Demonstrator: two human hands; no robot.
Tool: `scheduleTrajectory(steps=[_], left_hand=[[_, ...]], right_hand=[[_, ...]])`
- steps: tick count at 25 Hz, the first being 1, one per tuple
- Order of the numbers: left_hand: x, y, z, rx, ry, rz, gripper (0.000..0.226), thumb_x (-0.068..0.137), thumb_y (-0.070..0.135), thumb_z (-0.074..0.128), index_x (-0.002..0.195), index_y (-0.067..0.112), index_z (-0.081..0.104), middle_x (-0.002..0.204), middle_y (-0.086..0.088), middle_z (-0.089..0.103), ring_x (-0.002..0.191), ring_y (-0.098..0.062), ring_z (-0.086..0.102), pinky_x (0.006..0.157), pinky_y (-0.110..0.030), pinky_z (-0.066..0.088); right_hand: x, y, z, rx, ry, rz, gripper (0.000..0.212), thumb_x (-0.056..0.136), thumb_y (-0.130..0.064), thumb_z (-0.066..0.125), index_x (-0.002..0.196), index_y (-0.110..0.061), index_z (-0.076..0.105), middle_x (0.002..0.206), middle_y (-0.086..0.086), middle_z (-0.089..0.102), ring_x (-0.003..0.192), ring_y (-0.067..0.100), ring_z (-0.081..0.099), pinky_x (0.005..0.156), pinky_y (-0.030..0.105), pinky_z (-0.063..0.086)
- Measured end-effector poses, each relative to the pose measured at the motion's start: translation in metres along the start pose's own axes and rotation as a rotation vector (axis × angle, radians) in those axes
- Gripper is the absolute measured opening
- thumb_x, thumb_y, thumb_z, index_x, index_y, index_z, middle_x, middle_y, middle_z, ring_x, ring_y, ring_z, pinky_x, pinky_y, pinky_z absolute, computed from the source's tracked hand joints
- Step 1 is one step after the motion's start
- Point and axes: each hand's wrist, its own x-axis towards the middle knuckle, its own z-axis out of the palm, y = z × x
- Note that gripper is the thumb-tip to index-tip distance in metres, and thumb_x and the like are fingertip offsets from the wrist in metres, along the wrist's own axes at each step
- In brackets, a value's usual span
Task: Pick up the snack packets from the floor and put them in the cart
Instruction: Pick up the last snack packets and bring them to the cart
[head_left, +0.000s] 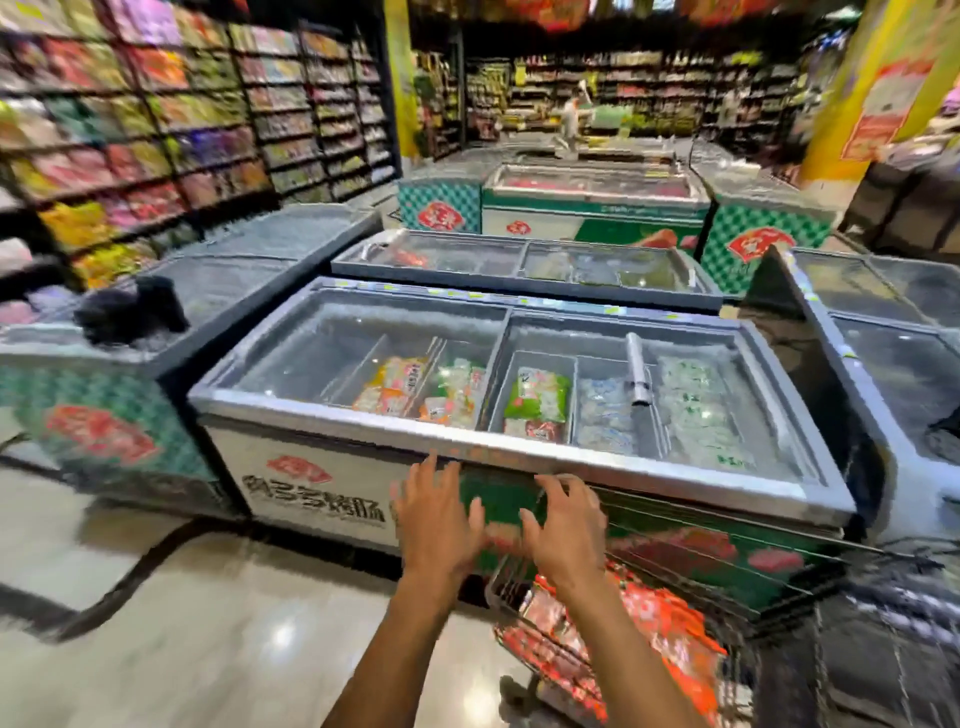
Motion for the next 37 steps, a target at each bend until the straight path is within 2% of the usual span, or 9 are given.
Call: scheduleTrajectory(steps=[2, 6, 9, 12, 14, 17, 25, 32, 37], left_hand=[[-0.021, -0.062, -0.031, 0.042, 0.074, -0.118, 0.055, 0.087, 0.052, 0.054, 0.135, 0.025, 0.054, 0.141, -0.004, 0.053, 0.132, -0.027, 0.044, 0.111, -0.052, 0.035], [-0.067, -0.185, -0.098, 0.103, 0.166, -0.322, 0.058, 0.088, 0.056, 0.052, 0.140, 0.029, 0.052, 0.147, -0.004, 0.049, 0.139, -0.028, 0.040, 0.115, -0.054, 0.029], [-0.102, -0.294, -0.156, 0.155, 0.274, -0.478, 0.056, 0.086, 0.054, 0.058, 0.133, 0.024, 0.059, 0.139, -0.005, 0.057, 0.132, -0.031, 0.047, 0.113, -0.053, 0.031], [-0.151, -0.386, -0.185, 0.089, 0.322, -0.629, 0.055, 0.081, 0.055, 0.056, 0.126, 0.025, 0.063, 0.134, -0.001, 0.061, 0.129, -0.029, 0.052, 0.109, -0.051, 0.037], [-0.189, -0.432, -0.190, 0.045, 0.365, -0.721, 0.047, 0.082, 0.052, 0.061, 0.122, 0.027, 0.064, 0.131, 0.002, 0.062, 0.127, -0.028, 0.053, 0.108, -0.053, 0.038], [-0.240, -0.495, -0.187, 0.036, 0.404, -0.863, 0.048, 0.083, 0.051, 0.065, 0.125, 0.028, 0.063, 0.135, 0.003, 0.060, 0.129, -0.026, 0.053, 0.110, -0.052, 0.038], [-0.306, -0.628, -0.142, 0.025, 0.233, -1.237, 0.047, 0.087, 0.049, 0.063, 0.130, 0.032, 0.059, 0.139, 0.008, 0.056, 0.130, -0.022, 0.051, 0.115, -0.048, 0.031], [-0.309, -0.742, -0.165, 0.042, 0.328, -1.464, 0.044, 0.082, 0.042, 0.071, 0.122, 0.026, 0.066, 0.130, 0.003, 0.063, 0.120, -0.028, 0.059, 0.108, -0.048, 0.037], [-0.312, -0.839, -0.187, 0.009, 0.410, -1.533, 0.042, 0.083, 0.042, 0.070, 0.122, 0.025, 0.066, 0.130, 0.002, 0.062, 0.120, -0.027, 0.058, 0.107, -0.045, 0.039]], right_hand=[[-0.011, -0.055, 0.014, 0.009, -0.056, -0.097, 0.053, 0.086, -0.048, 0.064, 0.135, -0.028, 0.057, 0.134, 0.004, 0.055, 0.126, 0.028, 0.048, 0.105, 0.043, 0.043], [-0.048, -0.179, 0.052, 0.114, -0.116, -0.244, 0.053, 0.086, -0.049, 0.067, 0.135, -0.032, 0.057, 0.135, 0.001, 0.054, 0.127, 0.025, 0.047, 0.108, 0.042, 0.043], [-0.107, -0.286, 0.091, 0.222, -0.165, -0.404, 0.051, 0.085, -0.047, 0.069, 0.132, -0.028, 0.061, 0.137, 0.004, 0.054, 0.126, 0.027, 0.048, 0.108, 0.044, 0.043], [-0.172, -0.378, 0.131, 0.302, -0.215, -0.526, 0.047, 0.084, -0.043, 0.070, 0.127, -0.025, 0.066, 0.133, 0.005, 0.057, 0.125, 0.029, 0.050, 0.107, 0.045, 0.042], [-0.212, -0.421, 0.160, 0.331, -0.284, -0.597, 0.045, 0.084, -0.044, 0.070, 0.125, -0.024, 0.067, 0.129, 0.003, 0.058, 0.124, 0.027, 0.050, 0.106, 0.043, 0.043], [-0.262, -0.478, 0.210, 0.360, -0.413, -0.695, 0.044, 0.085, -0.044, 0.070, 0.124, -0.024, 0.066, 0.132, 0.004, 0.059, 0.126, 0.027, 0.051, 0.104, 0.043, 0.043], [-0.329, -0.581, 0.354, 0.211, -0.875, -0.835, 0.047, 0.089, -0.044, 0.063, 0.133, -0.027, 0.058, 0.142, 0.002, 0.051, 0.129, 0.025, 0.050, 0.102, 0.039, 0.045], [-0.338, -0.710, 0.438, 0.126, -0.997, -0.891, 0.044, 0.092, -0.039, 0.063, 0.133, -0.025, 0.059, 0.140, 0.004, 0.053, 0.124, 0.026, 0.055, 0.099, 0.039, 0.048], [-0.383, -0.797, 0.500, 0.044, -1.045, -1.047, 0.042, 0.092, -0.037, 0.062, 0.133, -0.024, 0.058, 0.139, 0.004, 0.053, 0.122, 0.027, 0.054, 0.098, 0.038, 0.049]])
